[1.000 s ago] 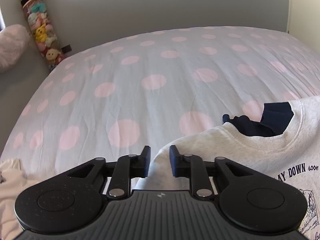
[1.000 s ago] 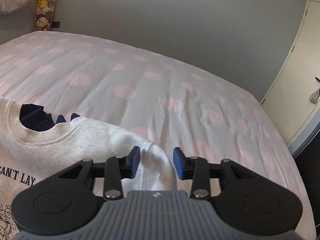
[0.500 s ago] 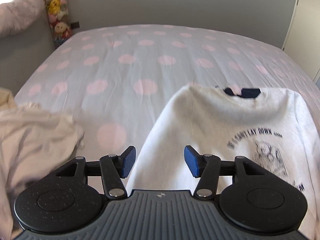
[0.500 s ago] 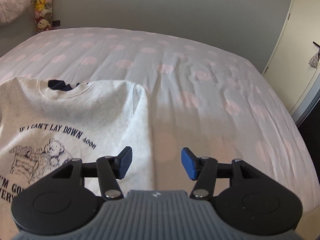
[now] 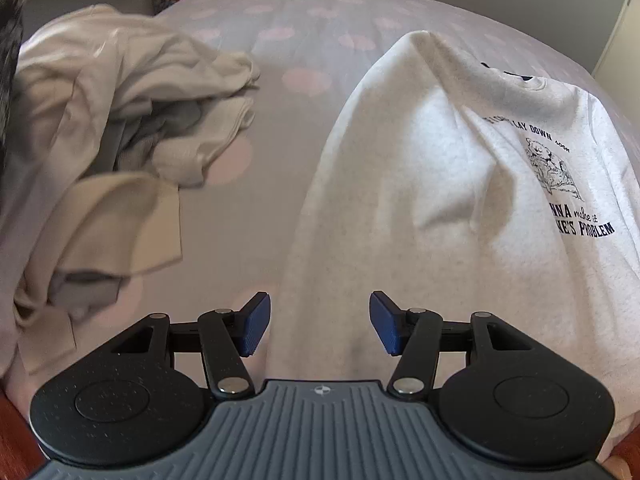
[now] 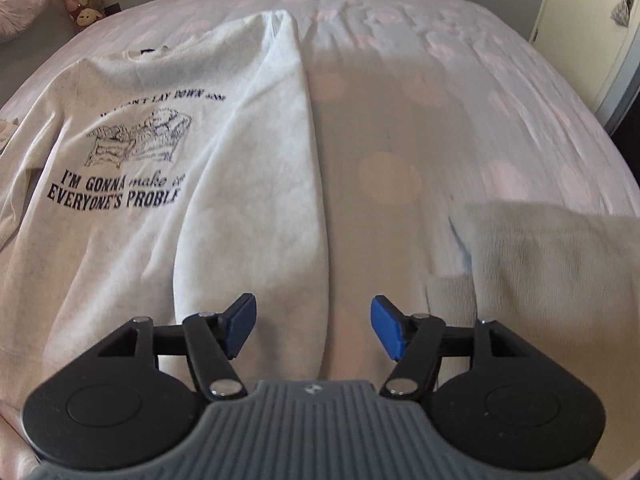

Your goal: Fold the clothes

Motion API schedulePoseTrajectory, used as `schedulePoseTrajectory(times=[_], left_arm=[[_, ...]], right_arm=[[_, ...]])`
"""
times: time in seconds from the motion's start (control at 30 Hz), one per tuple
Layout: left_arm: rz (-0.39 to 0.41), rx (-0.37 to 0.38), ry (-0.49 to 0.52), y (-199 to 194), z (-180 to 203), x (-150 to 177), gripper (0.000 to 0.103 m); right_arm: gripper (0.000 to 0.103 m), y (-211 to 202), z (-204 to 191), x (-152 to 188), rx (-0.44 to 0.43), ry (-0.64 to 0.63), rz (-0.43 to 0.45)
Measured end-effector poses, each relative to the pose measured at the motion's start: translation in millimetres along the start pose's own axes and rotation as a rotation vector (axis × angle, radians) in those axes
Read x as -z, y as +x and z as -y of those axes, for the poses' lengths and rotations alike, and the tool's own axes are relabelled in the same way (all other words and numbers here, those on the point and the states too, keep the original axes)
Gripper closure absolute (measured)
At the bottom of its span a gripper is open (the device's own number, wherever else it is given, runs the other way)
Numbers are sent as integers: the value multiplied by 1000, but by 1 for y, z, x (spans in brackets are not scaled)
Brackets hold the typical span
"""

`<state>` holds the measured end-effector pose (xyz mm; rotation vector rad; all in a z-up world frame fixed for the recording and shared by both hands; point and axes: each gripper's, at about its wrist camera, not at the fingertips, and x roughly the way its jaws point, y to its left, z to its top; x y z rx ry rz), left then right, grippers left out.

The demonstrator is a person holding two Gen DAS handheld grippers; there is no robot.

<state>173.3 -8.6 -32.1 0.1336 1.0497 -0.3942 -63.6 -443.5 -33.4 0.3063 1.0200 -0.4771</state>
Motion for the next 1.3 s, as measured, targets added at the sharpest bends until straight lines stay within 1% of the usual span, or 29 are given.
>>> schedulePoseTrajectory(times=[0.07,0.23,0.33,0.37,0.4,0.47,0.53,0.57,0.6,0.63,0.7,0.73,0.8,0.93,1.03,1.2,1.3], left_arm=[[-19,16,-45,-1,-8,18,50],[-36,3,-72,-3,-9,47,44],[-50,-5,-116,4,-13,59,42],[-55,-7,-132,7,-15,63,42],[-60,-9,-147,10,-16,67,42],[-54,-15,-187,17,-21,75,42],[-23,-11,-232,20,-26,83,42],[-11,-10,-246,19,-27,84,43],[-3,-12,-252,17,-28,83,53],[5,-8,-259,14,-30,81,69],[13,23,-293,8,-36,76,86],[18,31,-292,4,-38,71,90],[29,47,-290,-3,-40,61,95],[88,43,-224,-25,-35,30,97],[139,27,-191,-43,-32,0,97],[222,-8,-146,-71,-27,-55,98],[274,-61,-108,-88,-27,-89,98]], right_arm=[[36,5,8,11,-13,51,-37],[36,25,16,30,-90,163,-115],[40,37,19,39,-115,206,-129],[47,37,21,39,-135,219,-124],[52,35,22,40,-149,226,-116],[74,31,24,41,-175,238,-97],[83,26,24,43,-176,234,-71],[91,22,23,44,-177,235,-54],[92,19,23,44,-179,236,-36],[94,16,23,44,-179,234,-19],[96,9,23,44,-176,230,13],[96,5,23,43,-178,234,31],[96,-2,26,40,-181,248,62],[97,-18,41,27,-162,285,107],[97,-34,56,8,-128,294,144],[97,-65,84,-36,-13,265,218],[97,-84,101,-62,56,248,262]])
